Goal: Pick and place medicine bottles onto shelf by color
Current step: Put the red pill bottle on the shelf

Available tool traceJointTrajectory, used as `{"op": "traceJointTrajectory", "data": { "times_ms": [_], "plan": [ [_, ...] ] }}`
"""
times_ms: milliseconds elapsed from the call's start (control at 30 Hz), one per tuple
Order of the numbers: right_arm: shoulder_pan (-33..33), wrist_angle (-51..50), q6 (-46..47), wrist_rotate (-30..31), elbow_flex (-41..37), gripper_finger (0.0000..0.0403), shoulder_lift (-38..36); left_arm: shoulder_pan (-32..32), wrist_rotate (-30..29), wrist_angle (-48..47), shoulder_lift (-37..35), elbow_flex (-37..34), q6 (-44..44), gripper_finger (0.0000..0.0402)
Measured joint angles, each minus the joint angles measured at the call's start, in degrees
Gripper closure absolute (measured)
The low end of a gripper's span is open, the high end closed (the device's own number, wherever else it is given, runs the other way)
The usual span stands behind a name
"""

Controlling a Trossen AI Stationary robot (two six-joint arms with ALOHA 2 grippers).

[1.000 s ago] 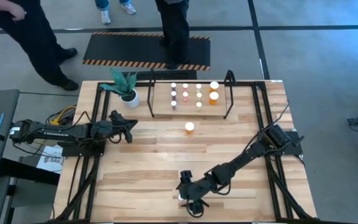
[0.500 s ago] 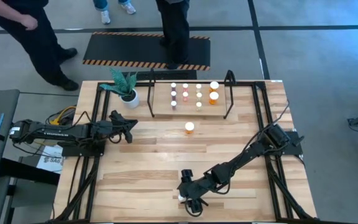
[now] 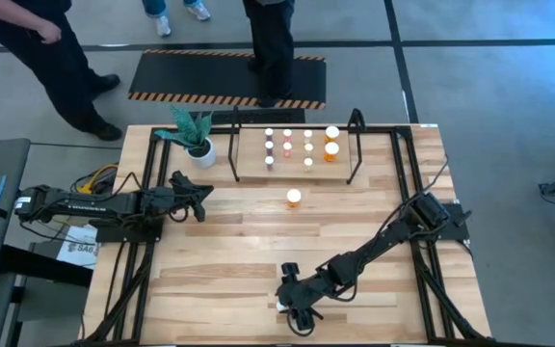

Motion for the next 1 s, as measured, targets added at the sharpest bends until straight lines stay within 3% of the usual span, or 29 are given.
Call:
{"op": "traceJointTrajectory", "data": {
  "times_ms": [633,1000],
  "plan": [
    [0.85,0.05,1.49,0.04,0.00,0.0287,-0.04,0.01,-0.02,0.00,0.00,0.00,0.01,0.0388],
    [-0.09,-6.00,1.00,0.06,0.02,0.0270,-4.57,0.00,-0.02,0.00,0.00,0.00,0.00,0.0388]
  ]
}}
